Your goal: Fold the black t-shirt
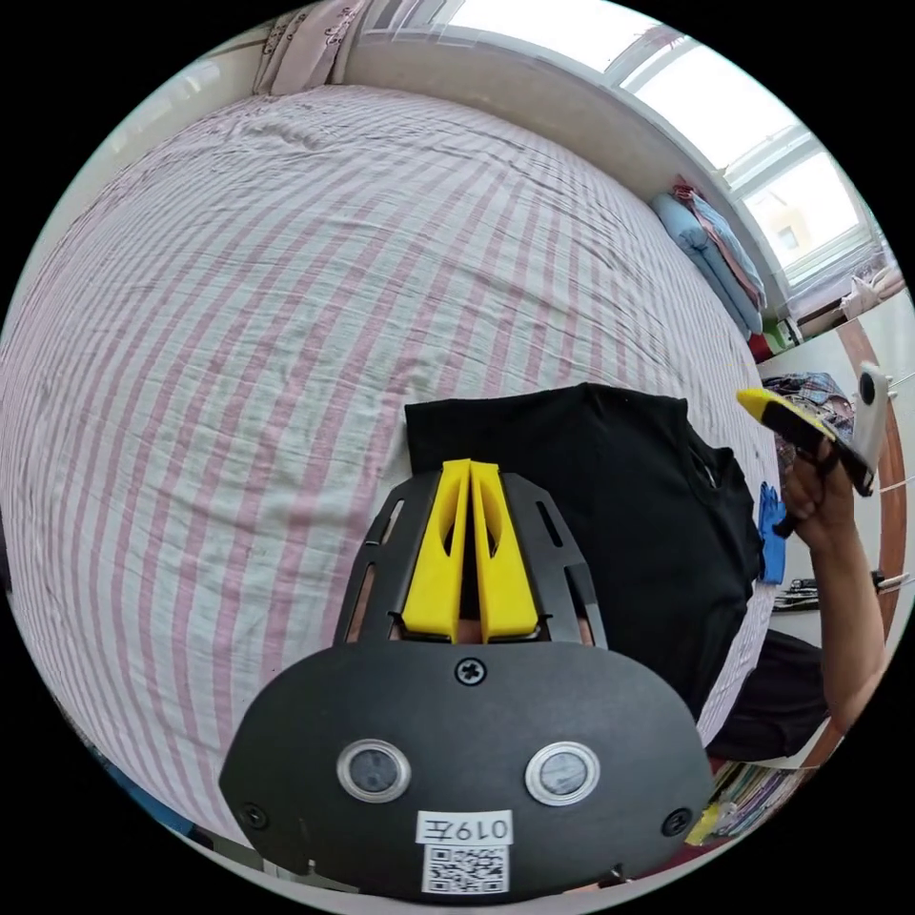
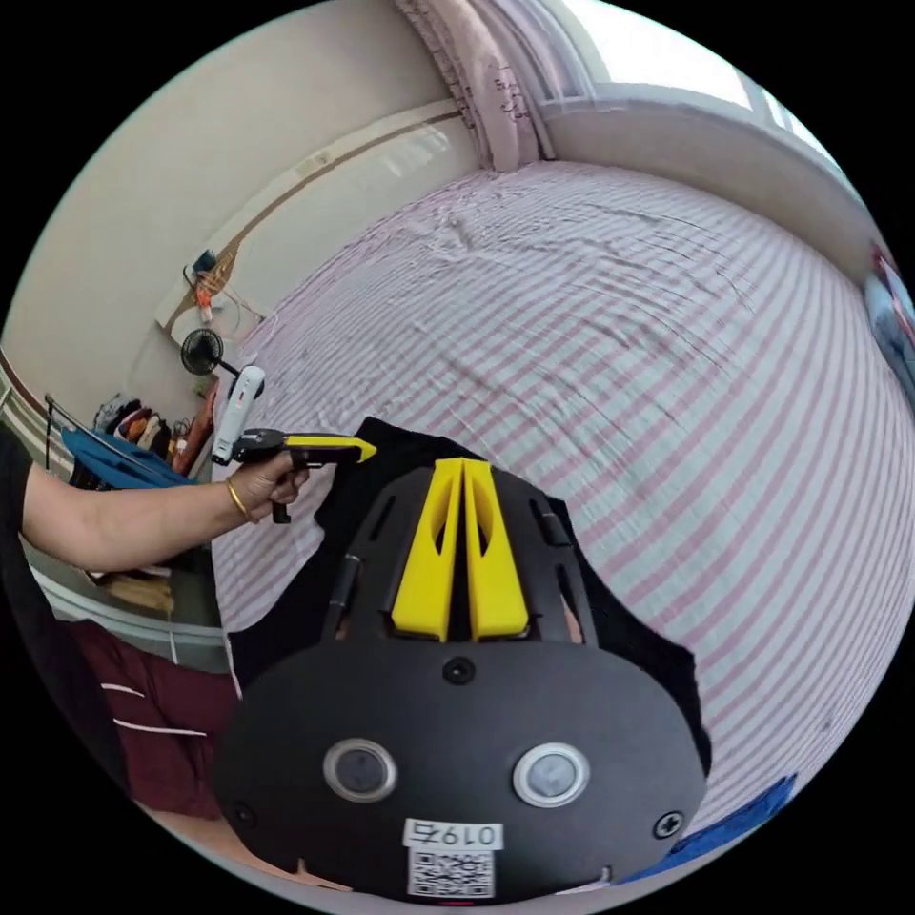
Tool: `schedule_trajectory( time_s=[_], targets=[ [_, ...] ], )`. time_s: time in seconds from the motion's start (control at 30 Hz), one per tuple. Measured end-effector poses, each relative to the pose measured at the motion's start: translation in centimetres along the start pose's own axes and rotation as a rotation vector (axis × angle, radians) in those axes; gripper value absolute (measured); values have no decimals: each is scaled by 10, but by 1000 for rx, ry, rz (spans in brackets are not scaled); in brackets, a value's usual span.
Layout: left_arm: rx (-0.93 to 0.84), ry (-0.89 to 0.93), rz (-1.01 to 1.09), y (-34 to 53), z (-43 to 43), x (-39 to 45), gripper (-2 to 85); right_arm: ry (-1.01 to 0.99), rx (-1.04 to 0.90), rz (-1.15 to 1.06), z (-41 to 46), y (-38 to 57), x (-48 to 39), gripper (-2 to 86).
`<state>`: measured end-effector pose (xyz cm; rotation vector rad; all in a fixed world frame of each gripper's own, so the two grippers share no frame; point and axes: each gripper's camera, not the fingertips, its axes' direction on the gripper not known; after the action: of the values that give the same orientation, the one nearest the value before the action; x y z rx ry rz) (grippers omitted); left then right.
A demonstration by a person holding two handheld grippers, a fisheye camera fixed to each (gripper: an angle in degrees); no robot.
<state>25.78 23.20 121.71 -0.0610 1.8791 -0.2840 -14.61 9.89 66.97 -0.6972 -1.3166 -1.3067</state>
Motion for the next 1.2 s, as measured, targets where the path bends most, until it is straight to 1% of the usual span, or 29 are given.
schedule_trajectory(
  time_s=[0.07,0.1,0.17,0.23,0.27,0.3,0.33,0.37,0.4,0.43,0.47,0.5,0.57,0.6,0.67,0.7,0.77,0.83,0.97,1.03,1.1,1.2],
  targets=[
    [19,47,-13,3,17,-1,7,2,38,113,5,52,8,13],
    [43,57,-8,5,18,0,7,54,68,180,6,89,10,18],
    [143,152,-6,8,20,0,8,169,137,303,2,149,14,25],
    [190,198,-33,9,24,3,9,292,227,545,-7,238,28,29],
    [204,248,-11,8,31,13,10,326,254,608,-8,261,31,31],
    [197,283,16,7,37,22,10,384,293,733,-9,306,37,35],
    [152,343,96,3,54,48,12,394,306,829,-3,348,43,47],
    [87,387,217,0,75,86,14,378,308,862,2,365,46,52],
    [53,407,285,-1,87,107,15,338,300,913,16,394,51,58],
    [-20,448,416,0,111,152,18,320,282,933,32,414,53,62],
    [-86,471,534,2,137,199,21,324,273,935,41,421,53,63],
    [-106,477,586,4,149,221,21,339,252,942,59,432,54,64],
    [-167,516,747,9,197,305,17,347,257,967,85,446,58,65],
    [-181,527,782,10,209,325,16,311,297,997,101,456,64,65],
    [-245,534,907,18,258,399,13,246,369,1043,128,470,73,69],
    [-266,533,931,21,271,415,12,222,390,1058,146,475,78,72],
    [-392,562,1005,36,323,467,10,195,405,1080,173,479,84,76],
    [-453,529,1069,53,357,494,9,134,476,1125,204,487,93,78],
    [-525,455,1152,89,419,518,8,60,511,1183,251,494,109,72],
    [-523,446,1150,97,439,519,8,27,544,1207,278,498,118,42],
    [-525,449,1136,103,457,519,7,22,542,1196,296,497,123,14],
    [-499,407,1140,115,482,519,7,93,518,1156,313,493,124,1]
  ],
)
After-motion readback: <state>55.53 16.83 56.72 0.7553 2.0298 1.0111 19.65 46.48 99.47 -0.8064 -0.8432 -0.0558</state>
